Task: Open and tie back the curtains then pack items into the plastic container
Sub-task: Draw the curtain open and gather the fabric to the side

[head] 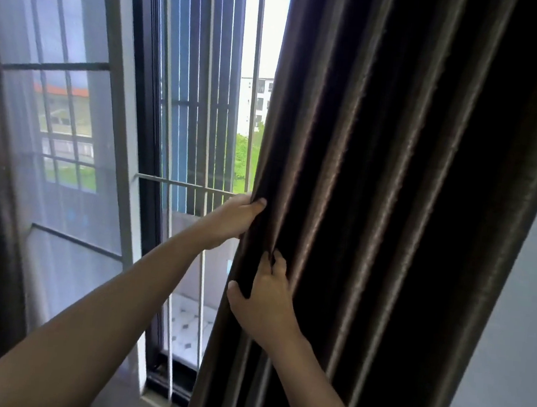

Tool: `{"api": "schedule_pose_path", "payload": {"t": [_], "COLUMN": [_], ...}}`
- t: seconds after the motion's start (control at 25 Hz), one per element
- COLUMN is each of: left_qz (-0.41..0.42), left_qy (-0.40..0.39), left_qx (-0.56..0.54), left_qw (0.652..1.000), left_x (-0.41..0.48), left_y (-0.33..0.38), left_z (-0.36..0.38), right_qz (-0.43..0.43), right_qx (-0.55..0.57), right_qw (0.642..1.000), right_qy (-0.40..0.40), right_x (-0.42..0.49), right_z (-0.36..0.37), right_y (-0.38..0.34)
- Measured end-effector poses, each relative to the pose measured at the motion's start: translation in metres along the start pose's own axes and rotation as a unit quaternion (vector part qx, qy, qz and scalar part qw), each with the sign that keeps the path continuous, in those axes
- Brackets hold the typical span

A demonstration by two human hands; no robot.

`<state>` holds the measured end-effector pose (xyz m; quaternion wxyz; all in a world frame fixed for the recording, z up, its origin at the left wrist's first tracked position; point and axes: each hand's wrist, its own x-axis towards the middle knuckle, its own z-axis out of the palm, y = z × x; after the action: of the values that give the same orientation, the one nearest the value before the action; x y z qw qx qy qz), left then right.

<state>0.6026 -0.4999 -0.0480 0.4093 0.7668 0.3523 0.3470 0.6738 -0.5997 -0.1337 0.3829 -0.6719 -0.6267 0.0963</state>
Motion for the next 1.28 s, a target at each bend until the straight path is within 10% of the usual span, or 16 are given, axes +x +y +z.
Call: {"api": "schedule_pose_path", "payload": {"t": [0.52, 0.72, 1.08, 1.28], "left_qz": [0.087, 0.107, 0.101, 0.136], "left_qy": [-0.148, -0.074, -0.207, -0.206], "left_qx": [0.021, 0.048, -0.037, -0.031], "left_qw": [0.985, 0.990, 0.972, 0.969], "left_x": [-0.003, -0.014, -0.021, -0.016], "left_y": [0.018, 0.032, 0.039, 0.040], "left_z": [0.080, 0.104, 0.123, 0.137], "right_qz": [-0.032, -0.032, 0.163, 0.029], "right_qx": [0.047, -0.046, -0.180, -0.107], "right_qw": [0.995, 0.944, 0.931, 0.918], "right_qy": [0.080, 0.324, 0.272, 0.381], "right_x": [-0.048, -0.052, -0.049, -0.062], "right_z": [-0.015, -0.052, -0.087, -0.083], "right_y": [0.049, 0.073, 0.101, 0.116]}}
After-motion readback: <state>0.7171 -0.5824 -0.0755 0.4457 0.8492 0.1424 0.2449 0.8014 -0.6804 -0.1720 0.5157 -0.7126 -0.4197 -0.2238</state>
